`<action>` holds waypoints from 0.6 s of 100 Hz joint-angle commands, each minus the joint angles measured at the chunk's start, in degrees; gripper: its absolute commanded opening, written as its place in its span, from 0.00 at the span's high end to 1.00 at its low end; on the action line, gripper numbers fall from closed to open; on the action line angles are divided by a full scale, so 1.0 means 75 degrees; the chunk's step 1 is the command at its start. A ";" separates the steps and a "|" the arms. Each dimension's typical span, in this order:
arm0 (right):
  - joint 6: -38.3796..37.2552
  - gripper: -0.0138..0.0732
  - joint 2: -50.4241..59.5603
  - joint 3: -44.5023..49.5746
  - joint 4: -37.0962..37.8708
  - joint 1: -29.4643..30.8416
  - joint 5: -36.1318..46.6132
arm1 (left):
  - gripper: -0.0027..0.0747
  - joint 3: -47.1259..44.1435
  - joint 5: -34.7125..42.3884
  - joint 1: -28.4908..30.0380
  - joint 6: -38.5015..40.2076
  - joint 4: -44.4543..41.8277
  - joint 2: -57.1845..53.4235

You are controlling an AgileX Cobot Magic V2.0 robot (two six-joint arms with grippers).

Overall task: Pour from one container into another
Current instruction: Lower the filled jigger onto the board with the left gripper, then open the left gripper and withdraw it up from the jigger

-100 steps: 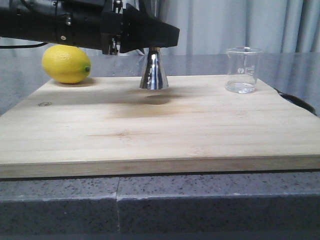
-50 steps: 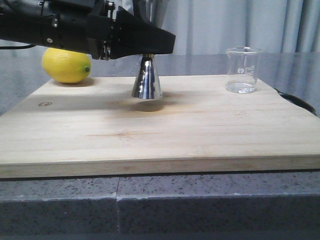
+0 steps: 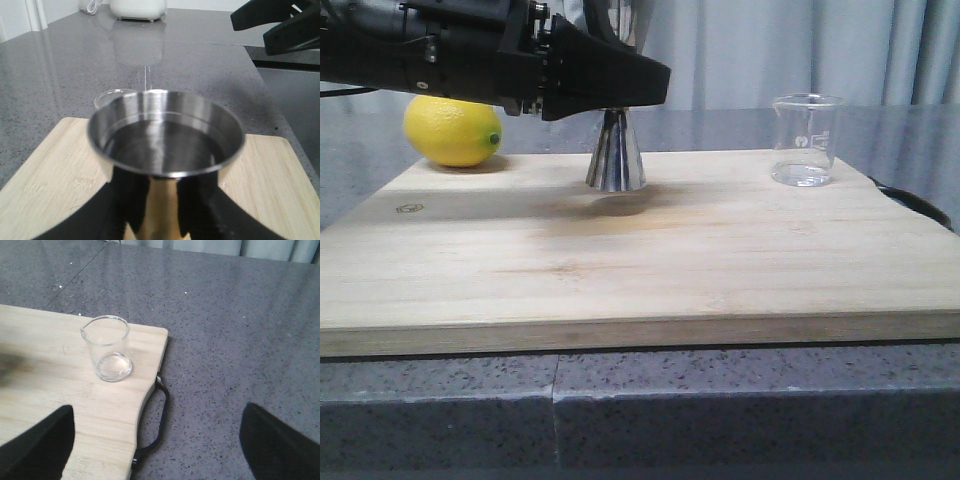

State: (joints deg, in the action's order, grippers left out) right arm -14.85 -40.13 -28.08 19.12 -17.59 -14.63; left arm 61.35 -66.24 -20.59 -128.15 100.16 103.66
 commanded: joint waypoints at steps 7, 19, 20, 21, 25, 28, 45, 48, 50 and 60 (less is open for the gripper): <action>0.0025 0.17 0.0049 -0.0197 0.0124 -0.0006 0.0494 | 0.68 0.0168 -0.0726 -0.0069 -0.0170 0.0693 -0.0204; 0.0025 0.17 0.0049 -0.0197 0.0124 -0.0006 0.0494 | 0.68 0.0168 -0.0836 -0.0011 -0.0183 0.0715 -0.0062; 0.0025 0.17 0.0049 -0.0197 0.0124 -0.0006 0.0494 | 0.68 0.0168 -0.0848 -0.0011 -0.0183 0.0715 -0.0062; 0.0025 0.17 0.0049 -0.0197 0.0124 -0.0006 0.0494 | 0.68 0.0168 -0.0848 -0.0011 -0.0183 0.0715 -0.0062; 0.0025 0.17 0.0049 -0.0197 0.0124 -0.0006 0.0494 | 0.68 0.0168 -0.0848 -0.0011 -0.0199 0.0715 -0.0062; 0.0025 0.17 0.0049 -0.0197 0.0124 -0.0006 0.0494 | 0.68 0.0168 -0.0848 -0.0011 -0.0213 0.0728 -0.0062; 0.0025 0.17 0.0049 -0.0197 0.0124 -0.0006 0.0494 | 0.68 0.0168 -0.0780 -0.0011 -0.0212 0.0629 -0.0062; 0.0025 0.17 0.0049 -0.0197 0.0124 -0.0006 0.0494 | 0.68 0.0168 -0.0780 -0.0011 -0.0212 0.0629 -0.0062; 0.0025 0.17 0.0049 -0.0197 0.0124 -0.0006 0.0494 | 0.68 0.0168 -0.0766 -0.0011 -0.0212 0.0629 -0.0062; 0.0025 0.17 0.0049 -0.0197 0.0124 -0.0006 0.0494 | 0.68 0.0168 -0.0769 -0.0011 -0.0212 0.0617 -0.0062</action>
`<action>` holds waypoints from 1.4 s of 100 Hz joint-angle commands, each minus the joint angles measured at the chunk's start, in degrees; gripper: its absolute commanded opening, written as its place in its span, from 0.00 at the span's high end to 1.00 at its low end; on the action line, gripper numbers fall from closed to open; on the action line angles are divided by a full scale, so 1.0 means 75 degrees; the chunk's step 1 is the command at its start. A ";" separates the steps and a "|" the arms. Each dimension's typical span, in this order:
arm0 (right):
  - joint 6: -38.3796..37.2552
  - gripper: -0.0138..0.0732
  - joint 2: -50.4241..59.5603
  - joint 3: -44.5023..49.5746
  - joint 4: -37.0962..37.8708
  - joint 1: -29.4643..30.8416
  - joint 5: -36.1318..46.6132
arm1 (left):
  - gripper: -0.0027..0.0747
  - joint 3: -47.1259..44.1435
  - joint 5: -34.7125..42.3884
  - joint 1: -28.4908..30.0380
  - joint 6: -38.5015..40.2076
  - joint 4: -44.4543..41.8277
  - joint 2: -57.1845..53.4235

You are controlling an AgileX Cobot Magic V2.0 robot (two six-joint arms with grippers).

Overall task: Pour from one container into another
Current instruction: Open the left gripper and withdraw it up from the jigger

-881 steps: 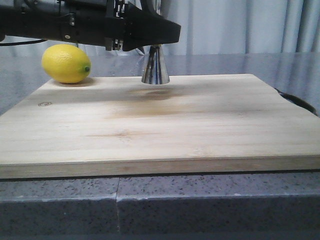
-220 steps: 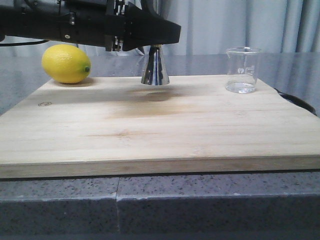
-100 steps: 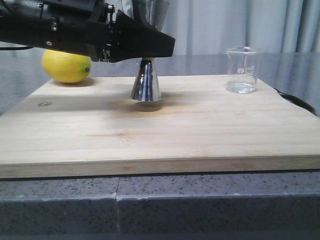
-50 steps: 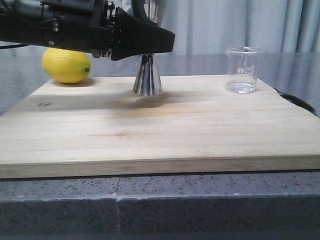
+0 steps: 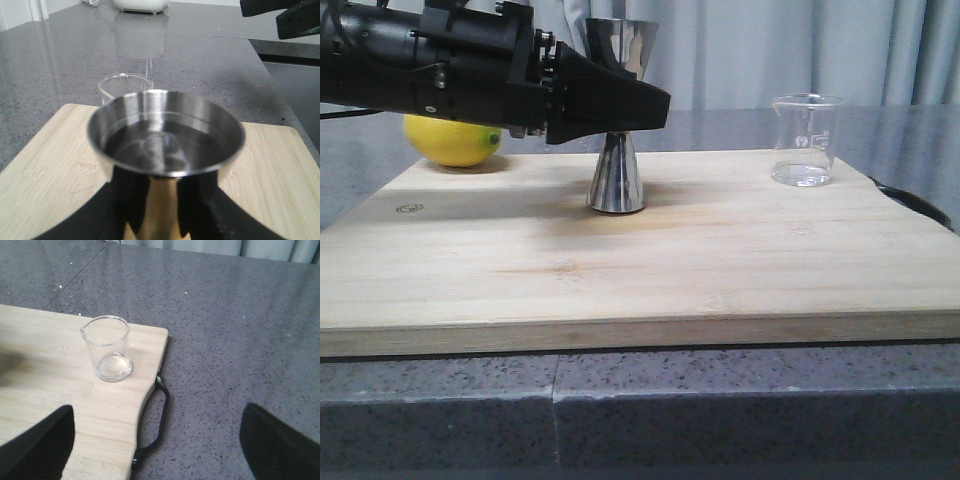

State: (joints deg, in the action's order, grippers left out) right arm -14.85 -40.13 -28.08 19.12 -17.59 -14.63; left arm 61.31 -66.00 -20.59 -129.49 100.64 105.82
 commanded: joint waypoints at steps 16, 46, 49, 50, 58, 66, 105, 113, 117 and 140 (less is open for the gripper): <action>0.0025 0.17 0.0049 -0.0197 0.0124 -0.0006 0.0494 | 0.62 0.0173 -0.0725 -0.0011 -0.0032 0.0553 -0.0349; 0.0025 0.17 0.0049 -0.0197 0.0124 -0.0006 0.0494 | 0.28 0.0173 -0.0329 -0.0011 0.0048 0.0515 -0.0374; 0.0025 0.17 0.0049 -0.0197 0.0124 -0.0006 0.0494 | 0.26 0.0173 -0.0230 -0.0011 0.0133 0.0440 -0.0416; 0.0025 0.17 0.0049 -0.0197 0.0124 -0.0006 0.0494 | 0.25 0.0173 -0.0195 -0.0011 0.0196 0.0391 -0.0428; 0.0025 0.17 0.0049 -0.0197 0.0124 -0.0006 0.0494 | 0.24 0.0173 0.0371 -0.0011 0.0574 -0.0025 -0.0680; 0.0025 0.17 0.0049 -0.0197 0.0124 -0.0006 0.0494 | 0.24 0.0173 0.0936 -0.0011 0.1118 -0.0627 -0.1003; 0.0025 0.17 0.0049 -0.0197 -0.0132 -0.0006 0.0385 | 0.24 0.0382 0.2475 -0.0011 0.5929 -0.5177 -0.3250; 0.0025 0.17 0.0049 -0.0229 -0.0340 -0.0006 0.0123 | 0.24 0.0515 0.2475 -0.0011 0.7133 -0.6337 -0.3679; 0.0025 0.17 0.0049 -0.0286 -0.0477 -0.0006 -0.0087 | 0.24 0.0593 0.2460 -0.0011 0.7786 -0.6791 -0.3918; 0.0025 0.17 0.0049 -0.1046 -0.0665 -0.0006 -0.2428 | 0.24 0.0695 0.2283 -0.0011 1.1892 -1.0118 -0.5211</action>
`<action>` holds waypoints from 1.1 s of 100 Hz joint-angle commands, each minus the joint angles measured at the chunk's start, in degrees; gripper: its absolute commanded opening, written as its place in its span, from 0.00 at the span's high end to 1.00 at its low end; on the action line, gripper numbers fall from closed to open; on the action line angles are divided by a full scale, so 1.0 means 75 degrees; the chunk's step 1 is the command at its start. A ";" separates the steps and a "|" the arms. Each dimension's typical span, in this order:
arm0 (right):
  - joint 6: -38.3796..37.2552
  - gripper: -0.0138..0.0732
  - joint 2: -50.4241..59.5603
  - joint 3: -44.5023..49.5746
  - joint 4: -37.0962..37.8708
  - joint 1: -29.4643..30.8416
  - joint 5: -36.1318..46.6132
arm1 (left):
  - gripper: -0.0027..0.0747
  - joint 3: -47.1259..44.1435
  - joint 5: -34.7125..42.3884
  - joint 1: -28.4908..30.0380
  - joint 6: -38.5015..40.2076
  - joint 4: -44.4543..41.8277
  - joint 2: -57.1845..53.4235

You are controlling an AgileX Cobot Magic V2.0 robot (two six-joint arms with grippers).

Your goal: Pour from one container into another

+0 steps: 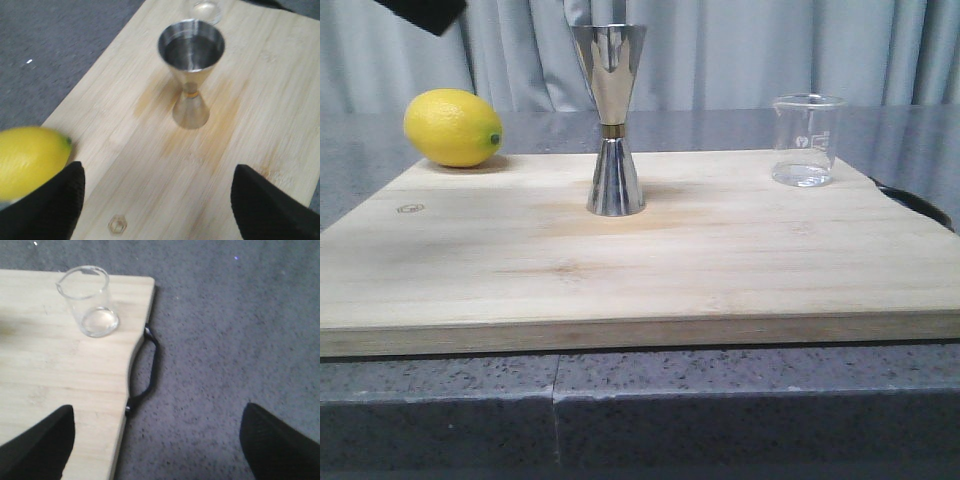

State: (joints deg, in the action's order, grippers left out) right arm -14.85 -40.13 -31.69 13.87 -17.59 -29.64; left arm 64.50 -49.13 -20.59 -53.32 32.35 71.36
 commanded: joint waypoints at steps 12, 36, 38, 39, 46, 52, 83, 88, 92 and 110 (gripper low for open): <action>0.0025 0.17 0.0049 -0.1164 0.0035 -0.0006 -0.1628 | 0.24 0.0269 -0.0372 -0.0011 0.3572 -0.2521 -0.1229; 0.0025 0.17 0.0066 -0.1979 0.0165 -0.0006 -0.2926 | 0.25 0.0255 -0.1209 -0.0011 0.5968 -0.4081 -0.2203; 0.0025 0.17 0.0066 -0.2001 0.0186 -0.0006 -0.2942 | 0.25 0.0239 -0.1225 -0.0011 0.6161 -0.4139 -0.2293; 0.0025 0.17 0.0084 -0.2008 0.0187 -0.0006 -0.2940 | 0.25 0.0237 -0.1225 -0.0011 0.6273 -0.4176 -0.2324; 0.0085 0.17 0.0190 -0.2008 0.0228 -0.0006 -0.2944 | 0.25 0.0071 -0.1071 -0.0011 0.6691 -0.4314 -0.2675; 0.0102 0.17 0.0319 -0.2008 0.0228 -0.0006 -0.2944 | 0.25 -0.0206 -0.0822 -0.0011 0.6900 -0.4380 -0.3057; 0.0188 0.17 0.1435 -0.2008 0.0279 -0.0006 -0.2047 | 0.25 -0.2171 0.1006 -0.0011 0.7628 -0.4459 -0.4794; 0.0188 0.17 0.1591 -0.2008 0.0392 -0.0006 -0.1931 | 0.25 -0.2391 0.1311 -0.0011 0.7650 -0.4459 -0.4941; 0.0188 0.17 0.1689 -0.2008 0.0469 -0.0006 -0.1880 | 0.25 -0.2525 0.1505 -0.0011 0.7650 -0.4459 -0.5019; 0.0188 0.26 0.1791 -0.2008 0.0664 -0.0006 -0.1993 | 0.36 -0.2655 0.1902 -0.0011 0.7650 -0.4459 -0.5010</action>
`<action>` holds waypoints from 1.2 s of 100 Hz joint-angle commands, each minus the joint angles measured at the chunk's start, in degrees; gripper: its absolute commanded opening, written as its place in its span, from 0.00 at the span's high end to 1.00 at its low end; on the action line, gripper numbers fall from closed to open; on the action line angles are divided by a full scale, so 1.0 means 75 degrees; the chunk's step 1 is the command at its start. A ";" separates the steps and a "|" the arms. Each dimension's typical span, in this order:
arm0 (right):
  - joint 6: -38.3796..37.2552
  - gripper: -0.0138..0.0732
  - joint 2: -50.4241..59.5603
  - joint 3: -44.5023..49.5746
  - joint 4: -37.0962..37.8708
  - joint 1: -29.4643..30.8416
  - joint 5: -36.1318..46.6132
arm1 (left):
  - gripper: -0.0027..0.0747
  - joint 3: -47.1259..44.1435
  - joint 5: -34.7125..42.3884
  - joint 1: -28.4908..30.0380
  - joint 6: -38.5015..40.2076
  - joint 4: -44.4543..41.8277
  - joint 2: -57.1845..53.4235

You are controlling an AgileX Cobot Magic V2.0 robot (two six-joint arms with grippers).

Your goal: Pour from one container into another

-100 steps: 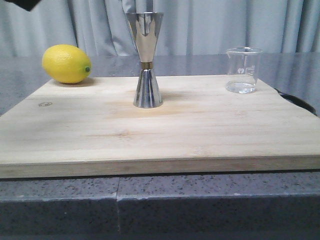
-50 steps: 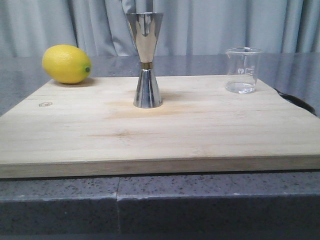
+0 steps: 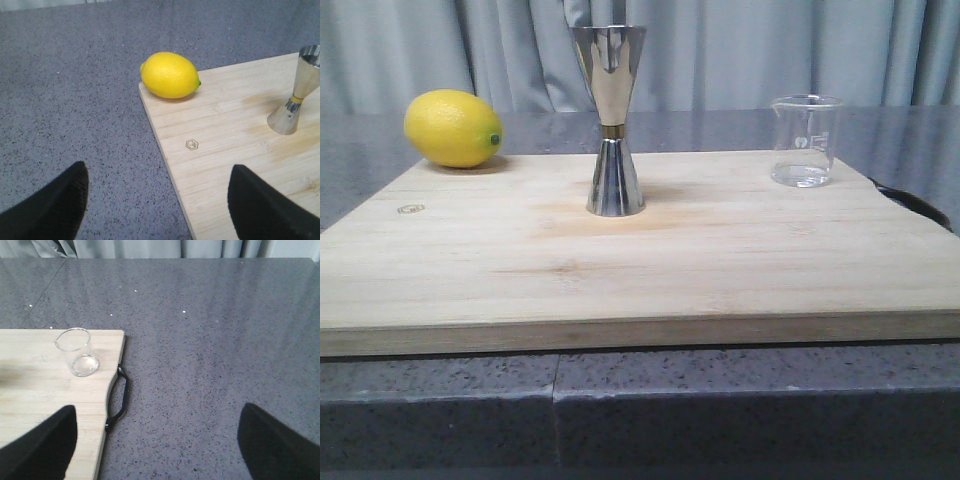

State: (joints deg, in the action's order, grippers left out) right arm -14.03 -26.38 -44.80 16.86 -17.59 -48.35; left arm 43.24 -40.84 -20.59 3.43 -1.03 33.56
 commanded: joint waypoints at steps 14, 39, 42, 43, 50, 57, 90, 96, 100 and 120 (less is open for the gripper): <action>0.0078 0.49 -0.0042 -0.0260 0.0265 -0.0006 0.0519 | 0.56 0.0179 0.0860 -0.0011 0.0083 -0.0008 0.0044; 0.0078 0.77 -0.0042 -0.0260 0.0265 -0.0006 0.0530 | 0.89 0.0179 0.0860 -0.0011 0.0083 -0.0008 0.0044; 0.0078 0.79 -0.0042 -0.0260 0.0265 -0.0006 0.0530 | 0.92 0.0179 0.0860 -0.0011 0.0083 -0.0008 0.0044; 0.0078 0.80 -0.0042 -0.0260 0.0265 -0.0006 0.0530 | 0.93 0.0179 0.0860 -0.0011 0.0083 -0.0008 0.0044; 0.0078 0.87 -0.0042 -0.0260 0.0265 -0.0006 0.0530 | 0.99 0.0179 0.0860 -0.0011 0.0083 -0.0008 0.0044; 0.0078 0.92 -0.0042 -0.0260 0.0285 -0.0006 0.0537 | 0.99 0.0179 0.0860 -0.0011 0.0083 -0.0008 0.0044; 0.0078 0.92 -0.0042 -0.0260 0.0374 -0.0006 0.0542 | 0.99 0.0179 0.0846 -0.0011 0.0083 -0.0008 0.0044; 0.0078 0.92 -0.0042 -0.0260 0.0374 -0.0006 0.0542 | 0.99 0.0179 0.0846 -0.0011 0.0083 -0.0008 0.0044; 0.0078 0.92 -0.0042 -0.0260 0.0374 -0.0006 0.0542 | 0.99 0.0179 0.0846 -0.0011 0.0083 -0.0008 0.0044; 0.0078 0.92 -0.0042 -0.0260 0.0374 -0.0006 0.0542 | 0.99 0.0104 0.0866 -0.0011 0.0083 0.0021 0.0009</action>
State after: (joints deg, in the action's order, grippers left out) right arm -13.90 -26.34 -44.80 17.82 -17.59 -48.35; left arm 43.00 -38.92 -20.59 3.48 -1.03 33.56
